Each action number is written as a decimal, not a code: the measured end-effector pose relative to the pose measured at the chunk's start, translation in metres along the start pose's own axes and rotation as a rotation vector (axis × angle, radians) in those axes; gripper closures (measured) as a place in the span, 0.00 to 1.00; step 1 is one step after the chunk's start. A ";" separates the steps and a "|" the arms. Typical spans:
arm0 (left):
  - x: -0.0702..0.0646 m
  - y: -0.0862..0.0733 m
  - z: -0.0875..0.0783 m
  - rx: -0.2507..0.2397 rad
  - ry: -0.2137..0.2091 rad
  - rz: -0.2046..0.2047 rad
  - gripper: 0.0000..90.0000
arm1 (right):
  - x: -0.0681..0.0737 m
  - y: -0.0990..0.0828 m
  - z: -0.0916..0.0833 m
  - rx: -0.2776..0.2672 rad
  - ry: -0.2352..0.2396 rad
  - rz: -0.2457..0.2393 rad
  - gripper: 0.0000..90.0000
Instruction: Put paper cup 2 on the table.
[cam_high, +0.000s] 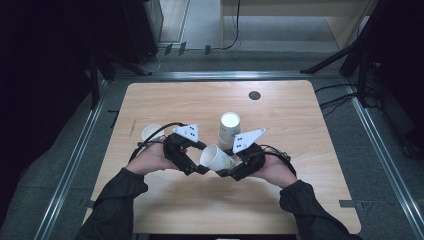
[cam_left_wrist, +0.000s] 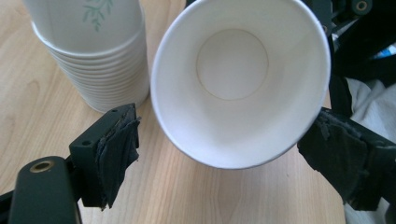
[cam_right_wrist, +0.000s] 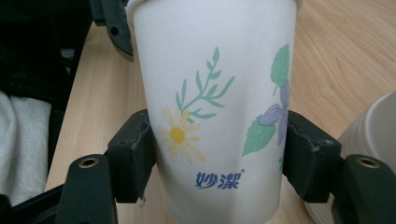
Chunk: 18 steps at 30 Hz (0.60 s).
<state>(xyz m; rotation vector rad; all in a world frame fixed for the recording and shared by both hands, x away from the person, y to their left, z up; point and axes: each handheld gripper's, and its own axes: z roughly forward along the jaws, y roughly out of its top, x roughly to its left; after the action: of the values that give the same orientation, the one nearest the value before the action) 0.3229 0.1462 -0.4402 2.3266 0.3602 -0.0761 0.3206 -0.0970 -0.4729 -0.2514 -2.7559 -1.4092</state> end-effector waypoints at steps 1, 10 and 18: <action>0.000 -0.001 0.000 -0.019 -0.004 -0.008 0.14 | 0.000 0.000 -0.001 -0.003 0.002 0.002 0.37; 0.002 -0.004 0.004 -0.112 -0.047 -0.061 0.14 | 0.000 0.001 -0.001 -0.020 0.017 0.013 0.37; 0.000 -0.001 0.009 -0.138 -0.042 -0.051 0.17 | -0.001 0.002 0.001 -0.033 0.032 0.023 0.37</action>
<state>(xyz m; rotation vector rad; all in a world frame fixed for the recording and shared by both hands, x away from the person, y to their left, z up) 0.3226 0.1409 -0.4473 2.1769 0.3913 -0.1208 0.3215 -0.0950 -0.4723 -0.2587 -2.6981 -1.4409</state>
